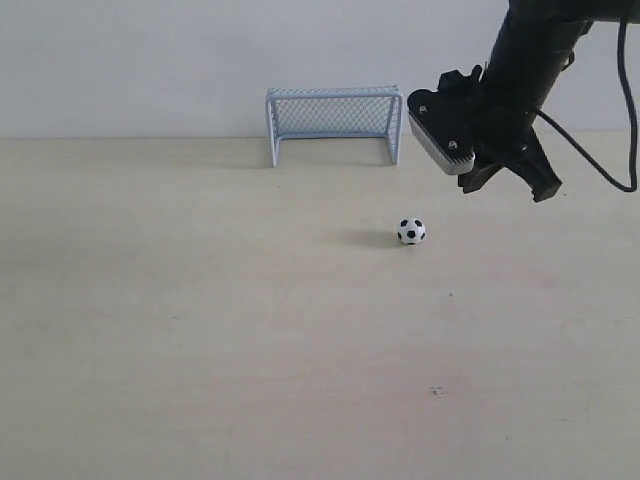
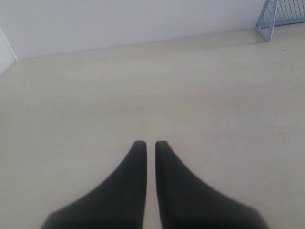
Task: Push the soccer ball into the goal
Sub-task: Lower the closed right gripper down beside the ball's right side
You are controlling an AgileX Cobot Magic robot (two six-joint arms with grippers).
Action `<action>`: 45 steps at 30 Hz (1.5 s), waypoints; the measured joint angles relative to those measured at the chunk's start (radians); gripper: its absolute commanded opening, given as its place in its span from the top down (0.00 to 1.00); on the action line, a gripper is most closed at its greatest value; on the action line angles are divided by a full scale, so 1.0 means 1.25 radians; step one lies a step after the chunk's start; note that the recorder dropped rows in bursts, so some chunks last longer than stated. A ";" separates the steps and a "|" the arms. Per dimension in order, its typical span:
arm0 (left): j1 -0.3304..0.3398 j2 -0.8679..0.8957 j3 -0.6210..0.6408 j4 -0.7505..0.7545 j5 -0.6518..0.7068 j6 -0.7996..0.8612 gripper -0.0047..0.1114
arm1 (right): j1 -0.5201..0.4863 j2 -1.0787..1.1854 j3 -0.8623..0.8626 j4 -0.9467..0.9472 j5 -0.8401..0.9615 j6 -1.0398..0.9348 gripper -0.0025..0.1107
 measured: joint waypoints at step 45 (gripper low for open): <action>0.000 0.000 0.000 0.000 0.000 0.000 0.91 | 0.000 0.182 -0.140 0.103 0.116 -0.050 0.98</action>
